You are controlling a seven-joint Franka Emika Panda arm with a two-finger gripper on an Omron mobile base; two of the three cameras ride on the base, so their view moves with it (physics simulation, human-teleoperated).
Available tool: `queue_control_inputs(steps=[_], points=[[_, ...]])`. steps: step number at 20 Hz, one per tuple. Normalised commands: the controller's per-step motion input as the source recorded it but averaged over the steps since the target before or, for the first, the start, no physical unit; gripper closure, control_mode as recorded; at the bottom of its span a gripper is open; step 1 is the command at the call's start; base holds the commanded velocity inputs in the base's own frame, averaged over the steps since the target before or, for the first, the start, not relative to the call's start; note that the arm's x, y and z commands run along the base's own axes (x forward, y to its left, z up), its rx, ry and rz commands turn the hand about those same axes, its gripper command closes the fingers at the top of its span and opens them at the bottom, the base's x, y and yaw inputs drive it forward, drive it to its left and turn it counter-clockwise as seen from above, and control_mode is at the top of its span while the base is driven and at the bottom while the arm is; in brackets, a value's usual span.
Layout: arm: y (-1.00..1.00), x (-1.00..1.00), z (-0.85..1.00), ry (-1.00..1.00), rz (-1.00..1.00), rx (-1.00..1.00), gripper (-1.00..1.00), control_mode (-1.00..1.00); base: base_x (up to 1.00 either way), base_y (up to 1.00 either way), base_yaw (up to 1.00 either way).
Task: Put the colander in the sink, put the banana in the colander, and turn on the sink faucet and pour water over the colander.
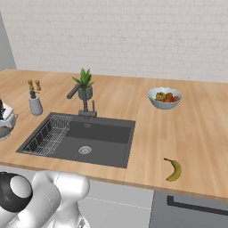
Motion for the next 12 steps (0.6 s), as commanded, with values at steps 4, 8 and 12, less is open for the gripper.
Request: queue_control_inputs(steps=[4,8,12], points=[[0.26,0.13,-0.1,0.0,0.0,0.0,-1.0,-1.0,0.0,0.0,0.0],[0.32,0.18,-0.05,0.0,0.0,0.0,-1.0,-1.0,0.0,0.0,0.0],[0.24,0.18,-0.03,0.01,-0.01,0.0,-1.0,-1.0,0.0,0.0,0.0]])
